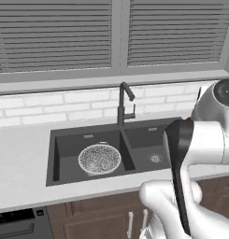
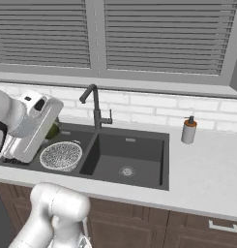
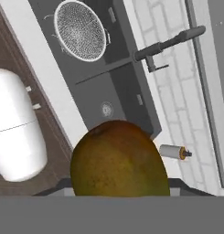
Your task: Put the colander in the sink, put the mango in the colander, and turn on the sink faucet and pour water over the colander.
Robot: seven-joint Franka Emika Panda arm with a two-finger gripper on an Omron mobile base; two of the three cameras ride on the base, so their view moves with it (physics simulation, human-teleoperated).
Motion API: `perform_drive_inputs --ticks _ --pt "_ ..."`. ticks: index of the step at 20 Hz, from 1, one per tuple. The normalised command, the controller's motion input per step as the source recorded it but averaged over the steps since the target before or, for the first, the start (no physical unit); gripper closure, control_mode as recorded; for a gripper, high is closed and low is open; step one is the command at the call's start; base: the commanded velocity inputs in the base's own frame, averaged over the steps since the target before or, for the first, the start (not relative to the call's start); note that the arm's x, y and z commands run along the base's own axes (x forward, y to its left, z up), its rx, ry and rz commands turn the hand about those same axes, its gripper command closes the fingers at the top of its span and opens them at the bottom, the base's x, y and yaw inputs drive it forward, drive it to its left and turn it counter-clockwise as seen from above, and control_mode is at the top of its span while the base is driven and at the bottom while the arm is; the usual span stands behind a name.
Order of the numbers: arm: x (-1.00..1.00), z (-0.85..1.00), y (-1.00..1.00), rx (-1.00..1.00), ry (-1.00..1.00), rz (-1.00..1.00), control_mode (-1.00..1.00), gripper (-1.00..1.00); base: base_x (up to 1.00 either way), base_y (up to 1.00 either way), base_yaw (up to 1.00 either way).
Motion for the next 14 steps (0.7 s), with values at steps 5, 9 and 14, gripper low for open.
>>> perform_drive_inputs --ticks 5,9,14 --pt "-0.37 -0.05 0.67 0.02 0.03 0.35 -1.00 1.00 0.00 0.00 0.00" --pt "0.00 -0.08 0.76 0.00 0.14 0.29 -1.00 1.00 0.00 0.00 0.00" --pt "0.50 -0.04 0.86 -0.01 0.29 0.18 -1.00 1.00 0.00 0.00 0.00"
